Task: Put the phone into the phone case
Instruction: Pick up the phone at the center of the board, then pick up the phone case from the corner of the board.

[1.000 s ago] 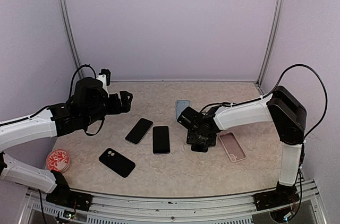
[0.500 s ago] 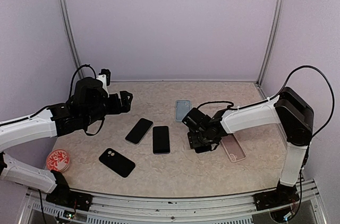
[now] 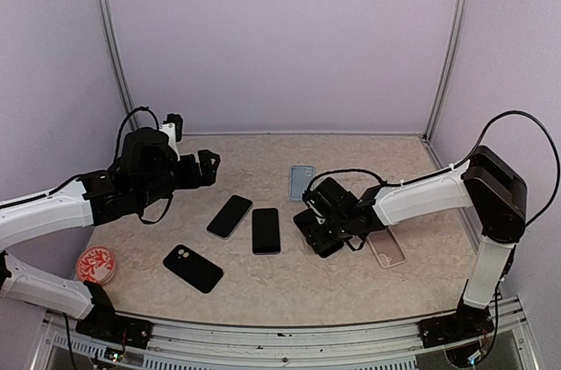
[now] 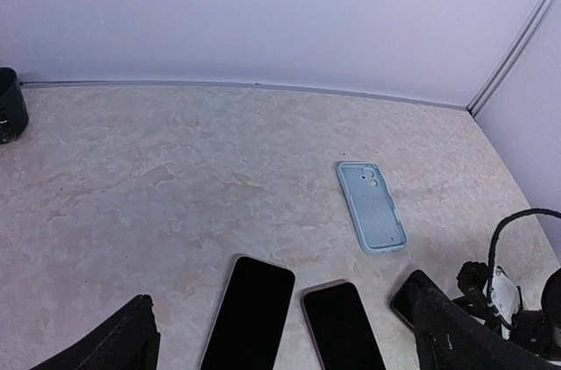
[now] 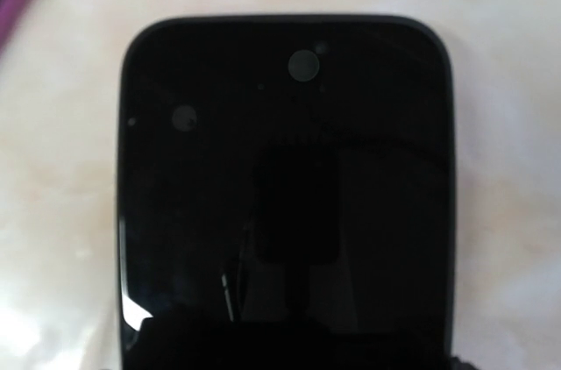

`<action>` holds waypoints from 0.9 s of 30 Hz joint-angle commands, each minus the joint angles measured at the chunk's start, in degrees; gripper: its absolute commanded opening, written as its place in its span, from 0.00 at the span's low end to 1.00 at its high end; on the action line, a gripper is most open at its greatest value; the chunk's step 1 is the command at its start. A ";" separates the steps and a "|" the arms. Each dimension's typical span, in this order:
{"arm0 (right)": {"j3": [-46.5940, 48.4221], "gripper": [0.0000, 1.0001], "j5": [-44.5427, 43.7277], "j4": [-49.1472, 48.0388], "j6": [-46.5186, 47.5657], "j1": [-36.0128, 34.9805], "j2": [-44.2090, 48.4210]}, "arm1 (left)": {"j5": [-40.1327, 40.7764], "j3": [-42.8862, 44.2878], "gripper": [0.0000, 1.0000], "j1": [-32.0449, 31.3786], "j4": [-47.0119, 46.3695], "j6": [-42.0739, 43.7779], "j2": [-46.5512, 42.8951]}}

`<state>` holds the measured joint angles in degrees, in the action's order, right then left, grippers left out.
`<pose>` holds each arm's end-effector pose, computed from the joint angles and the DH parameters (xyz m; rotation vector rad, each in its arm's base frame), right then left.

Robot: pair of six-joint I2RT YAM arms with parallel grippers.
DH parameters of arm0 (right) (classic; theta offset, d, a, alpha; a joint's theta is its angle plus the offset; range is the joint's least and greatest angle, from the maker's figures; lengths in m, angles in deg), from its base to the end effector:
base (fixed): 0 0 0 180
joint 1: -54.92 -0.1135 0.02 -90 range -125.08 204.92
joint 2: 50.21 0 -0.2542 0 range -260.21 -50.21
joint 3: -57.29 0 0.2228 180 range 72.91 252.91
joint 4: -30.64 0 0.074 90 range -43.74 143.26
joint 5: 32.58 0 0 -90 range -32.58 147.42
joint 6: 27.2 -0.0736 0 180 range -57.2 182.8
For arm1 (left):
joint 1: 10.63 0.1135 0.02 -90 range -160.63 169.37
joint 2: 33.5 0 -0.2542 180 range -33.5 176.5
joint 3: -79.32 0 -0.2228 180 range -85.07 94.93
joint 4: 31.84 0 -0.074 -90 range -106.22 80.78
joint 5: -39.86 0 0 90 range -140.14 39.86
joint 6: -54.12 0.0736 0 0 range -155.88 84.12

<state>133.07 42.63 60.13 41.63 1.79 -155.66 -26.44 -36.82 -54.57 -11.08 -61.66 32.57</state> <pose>0.2285 0.2733 0.1236 -0.6159 2.4831 0.1614 0.2147 -0.1658 0.2821 0.0399 1.9568 -0.4001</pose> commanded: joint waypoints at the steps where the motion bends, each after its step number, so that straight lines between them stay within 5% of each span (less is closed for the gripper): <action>1: -0.68 0.71 6.26 -4.25 7.25 -0.49 2.70 | -1.59 -0.54 0.99 -0.44 -1.43 -1.11 0.49; 14: -2.79 0.73 16.01 -1.43 14.22 -0.40 4.06 | -2.45 -0.83 0.99 -0.43 -1.80 -1.55 0.36; 27: -2.35 0.73 13.07 7.46 20.42 0.24 4.83 | -1.59 -1.19 0.99 -0.44 1.10 -3.00 0.09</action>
<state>130.49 57.61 64.02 60.05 1.79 -152.73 -28.71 -36.95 -54.57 -11.40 -63.01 33.13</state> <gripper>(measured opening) 0.730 0.989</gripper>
